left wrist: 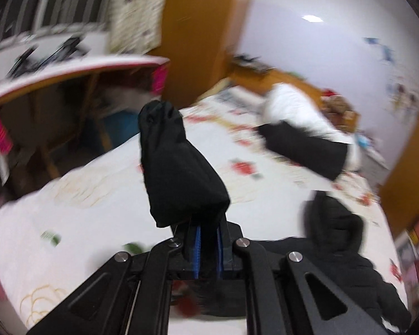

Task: Fold large clothes
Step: 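Lift the sleeve with the left tool and fold it across the jacket body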

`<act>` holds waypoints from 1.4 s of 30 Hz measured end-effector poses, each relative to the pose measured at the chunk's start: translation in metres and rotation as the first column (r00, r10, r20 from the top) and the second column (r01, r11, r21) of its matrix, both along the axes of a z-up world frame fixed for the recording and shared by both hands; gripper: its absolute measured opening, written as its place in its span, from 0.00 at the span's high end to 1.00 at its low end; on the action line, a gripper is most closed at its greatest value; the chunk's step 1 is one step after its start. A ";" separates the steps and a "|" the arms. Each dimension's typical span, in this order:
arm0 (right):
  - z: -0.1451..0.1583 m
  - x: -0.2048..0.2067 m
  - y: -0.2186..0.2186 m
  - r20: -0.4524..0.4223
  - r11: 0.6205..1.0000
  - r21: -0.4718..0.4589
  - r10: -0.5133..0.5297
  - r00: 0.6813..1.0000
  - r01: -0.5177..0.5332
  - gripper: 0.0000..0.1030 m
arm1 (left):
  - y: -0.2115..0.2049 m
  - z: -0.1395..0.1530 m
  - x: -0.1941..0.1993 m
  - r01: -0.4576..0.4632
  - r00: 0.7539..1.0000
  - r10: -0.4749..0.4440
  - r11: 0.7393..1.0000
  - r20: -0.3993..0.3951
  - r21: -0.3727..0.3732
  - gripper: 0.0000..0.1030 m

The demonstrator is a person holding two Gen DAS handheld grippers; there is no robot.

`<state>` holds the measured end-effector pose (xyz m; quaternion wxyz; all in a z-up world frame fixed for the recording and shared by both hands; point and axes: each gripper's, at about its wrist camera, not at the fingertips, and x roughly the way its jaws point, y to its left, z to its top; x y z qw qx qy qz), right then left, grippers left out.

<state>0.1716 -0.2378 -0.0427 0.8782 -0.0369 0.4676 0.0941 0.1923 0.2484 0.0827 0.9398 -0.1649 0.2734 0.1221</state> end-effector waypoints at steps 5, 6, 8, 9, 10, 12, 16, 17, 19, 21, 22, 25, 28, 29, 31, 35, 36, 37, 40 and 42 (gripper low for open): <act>0.008 -0.007 -0.025 0.016 0.999 0.031 -0.043 0.999 0.042 0.23 | -0.081 0.035 0.019 0.182 0.981 -0.183 0.983 0.058 0.018 0.91; 0.009 -0.009 -0.030 0.018 0.998 0.037 -0.052 0.999 0.051 0.23 | -0.096 0.036 0.023 0.217 0.974 -0.217 0.976 0.060 0.016 0.91; 0.010 -0.012 -0.039 0.021 0.997 0.047 -0.068 0.997 0.067 0.23 | -0.130 0.034 0.034 0.282 0.958 -0.283 0.959 0.053 0.012 0.91; 0.010 -0.013 -0.045 0.022 0.996 0.050 -0.076 0.997 0.075 0.23 | -0.145 0.031 0.041 0.310 0.950 -0.310 0.951 0.048 0.007 0.91; 0.009 -0.013 -0.049 0.021 0.995 0.052 -0.084 0.996 0.083 0.23 | -0.161 0.025 0.046 0.338 0.940 -0.338 0.941 0.041 -0.004 0.91; 0.007 -0.015 -0.059 0.015 0.993 0.057 -0.102 0.995 0.101 0.23 | -0.193 0.015 0.054 0.390 0.921 -0.389 0.921 0.025 -0.024 0.91; -0.001 -0.014 -0.079 -0.006 0.988 0.065 -0.140 0.990 0.140 0.23 | -0.253 -0.020 0.070 0.483 0.874 -0.485 0.873 -0.023 -0.062 0.91; -0.003 -0.014 -0.084 -0.011 0.987 0.066 -0.148 0.989 0.148 0.23 | -0.266 -0.028 0.076 0.501 0.863 -0.504 0.862 -0.037 -0.076 0.91; -0.007 -0.013 -0.093 -0.019 0.985 0.063 -0.163 0.987 0.163 0.23 | -0.292 -0.053 0.081 0.541 0.833 -0.548 0.835 -0.076 -0.101 0.91; -0.010 -0.012 -0.100 -0.025 0.983 0.060 -0.174 0.985 0.175 0.23 | -0.313 -0.072 0.087 0.572 0.804 -0.583 0.812 -0.112 -0.119 0.91; -0.012 -0.012 -0.103 -0.030 0.982 0.060 -0.180 0.983 0.181 0.23 | -0.324 -0.085 0.089 0.587 0.788 -0.601 0.799 -0.136 -0.129 0.91; -0.018 -0.008 -0.110 -0.043 0.979 0.062 -0.193 0.980 0.196 0.23 | -0.348 -0.119 0.093 0.626 0.735 -0.648 0.762 -0.199 -0.165 0.91; -0.021 -0.005 -0.114 -0.054 0.976 0.068 -0.204 0.977 0.207 0.23 | -0.360 -0.140 0.095 0.639 0.694 -0.679 0.734 -0.240 -0.229 0.88; -0.021 -0.004 -0.115 -0.055 0.975 0.068 -0.206 0.977 0.209 0.23 | -0.360 -0.143 0.095 0.645 0.676 -0.698 0.716 -0.235 -0.268 0.85; -0.020 -0.004 -0.116 -0.053 0.975 0.072 -0.209 0.977 0.212 0.23 | -0.361 -0.144 0.093 0.654 0.650 -0.730 0.680 -0.213 -0.332 0.81; -0.011 -0.001 -0.116 -0.039 0.973 0.083 -0.212 0.977 0.214 0.23 | -0.351 -0.117 0.083 0.683 0.631 -0.762 0.635 -0.147 -0.362 0.52; -0.008 0.000 -0.116 -0.034 0.972 0.093 -0.212 0.977 0.214 0.23 | -0.350 -0.111 0.081 0.690 0.629 -0.768 0.623 -0.122 -0.367 0.40; -0.004 0.001 -0.115 -0.028 0.971 0.104 -0.211 0.977 0.213 0.23 | -0.344 -0.098 0.076 0.701 0.628 -0.773 0.610 -0.086 -0.370 0.38; 0.007 0.004 -0.108 -0.009 0.971 0.132 -0.202 0.979 0.202 0.23 | -0.328 -0.070 0.065 0.721 0.630 -0.776 0.602 -0.036 -0.344 0.35; 0.012 0.009 -0.101 0.002 0.971 0.144 -0.194 0.981 0.191 0.23 | -0.309 -0.052 0.062 0.723 0.646 -0.763 0.618 -0.013 -0.310 0.35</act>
